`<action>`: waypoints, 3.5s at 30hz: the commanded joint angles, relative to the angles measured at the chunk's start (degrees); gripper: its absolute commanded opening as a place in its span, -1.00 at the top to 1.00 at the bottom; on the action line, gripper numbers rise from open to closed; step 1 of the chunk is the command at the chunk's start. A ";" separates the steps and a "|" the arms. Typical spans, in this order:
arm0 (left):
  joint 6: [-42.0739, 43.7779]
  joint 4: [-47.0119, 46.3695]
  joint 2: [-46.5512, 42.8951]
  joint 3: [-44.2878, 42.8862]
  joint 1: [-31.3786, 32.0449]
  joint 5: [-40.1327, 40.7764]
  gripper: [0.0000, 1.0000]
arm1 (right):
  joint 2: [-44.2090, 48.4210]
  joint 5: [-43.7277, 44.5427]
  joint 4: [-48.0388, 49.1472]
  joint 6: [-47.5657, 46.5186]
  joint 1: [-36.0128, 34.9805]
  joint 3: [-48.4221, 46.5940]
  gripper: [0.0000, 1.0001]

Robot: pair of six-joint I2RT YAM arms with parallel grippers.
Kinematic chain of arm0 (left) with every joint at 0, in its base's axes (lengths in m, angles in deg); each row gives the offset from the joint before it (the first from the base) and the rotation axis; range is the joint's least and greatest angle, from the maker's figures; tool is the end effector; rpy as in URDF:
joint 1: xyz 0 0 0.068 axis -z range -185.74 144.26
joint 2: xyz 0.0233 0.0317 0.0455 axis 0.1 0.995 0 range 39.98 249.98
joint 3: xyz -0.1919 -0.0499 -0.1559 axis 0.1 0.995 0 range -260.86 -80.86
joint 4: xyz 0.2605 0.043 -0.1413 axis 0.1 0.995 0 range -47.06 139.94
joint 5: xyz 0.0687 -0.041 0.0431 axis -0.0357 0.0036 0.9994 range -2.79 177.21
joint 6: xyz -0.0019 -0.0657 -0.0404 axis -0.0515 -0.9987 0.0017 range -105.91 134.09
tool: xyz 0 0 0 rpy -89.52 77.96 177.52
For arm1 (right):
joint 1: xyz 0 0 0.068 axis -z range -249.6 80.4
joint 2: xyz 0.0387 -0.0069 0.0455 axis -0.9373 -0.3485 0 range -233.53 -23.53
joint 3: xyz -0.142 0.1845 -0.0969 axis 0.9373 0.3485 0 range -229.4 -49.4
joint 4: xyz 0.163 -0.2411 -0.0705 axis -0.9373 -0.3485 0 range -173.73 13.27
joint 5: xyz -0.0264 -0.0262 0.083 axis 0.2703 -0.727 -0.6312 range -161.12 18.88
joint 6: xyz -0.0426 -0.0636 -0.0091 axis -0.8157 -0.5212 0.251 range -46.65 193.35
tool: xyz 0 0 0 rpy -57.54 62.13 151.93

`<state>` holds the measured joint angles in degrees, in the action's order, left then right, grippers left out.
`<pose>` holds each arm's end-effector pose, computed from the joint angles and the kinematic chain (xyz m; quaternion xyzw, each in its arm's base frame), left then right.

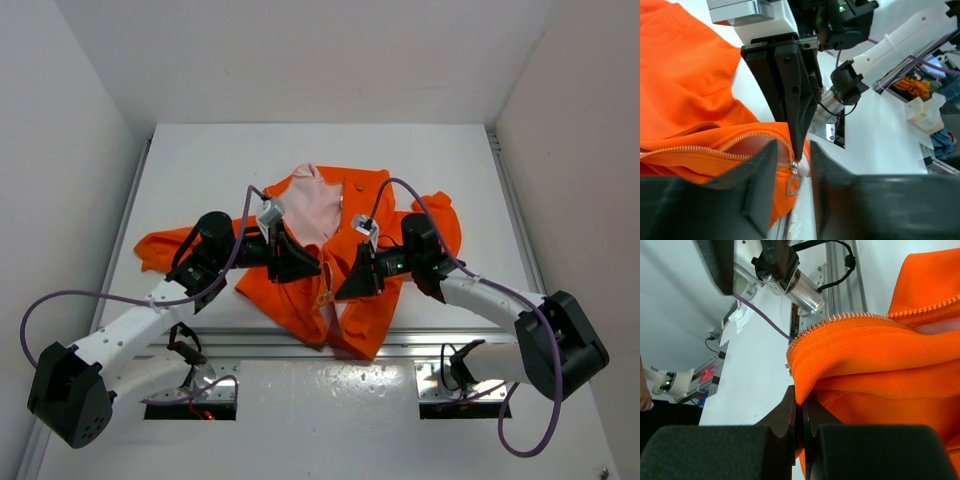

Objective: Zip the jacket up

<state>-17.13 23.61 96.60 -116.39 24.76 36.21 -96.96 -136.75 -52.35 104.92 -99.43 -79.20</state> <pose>0.2235 -0.1909 0.2659 0.2956 0.6499 -0.5876 0.3808 0.2254 0.1980 0.1593 -0.3033 0.6899 0.6284 0.1927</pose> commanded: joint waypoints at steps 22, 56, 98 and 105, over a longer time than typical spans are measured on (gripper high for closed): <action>16.55 14.24 -7.31 4.24 -0.62 -3.41 0.12 | -1.19 12.00 10.77 19.63 -0.24 0.45 0.99; 101.10 1.77 -33.51 27.61 40.42 55.30 -0.12 | -5.41 14.82 3.83 29.16 0.91 -4.91 0.99; 109.09 -42.89 -4.60 34.56 46.49 72.89 0.14 | -9.63 16.67 2.07 49.64 -0.67 -14.14 0.99; 109.62 -47.20 -0.11 33.42 45.96 73.94 0.14 | -9.54 16.58 2.16 49.90 -1.82 -13.62 0.99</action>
<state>91.89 -18.49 95.60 -83.63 70.44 109.58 -106.86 -120.57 -51.98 153.18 -100.58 -90.81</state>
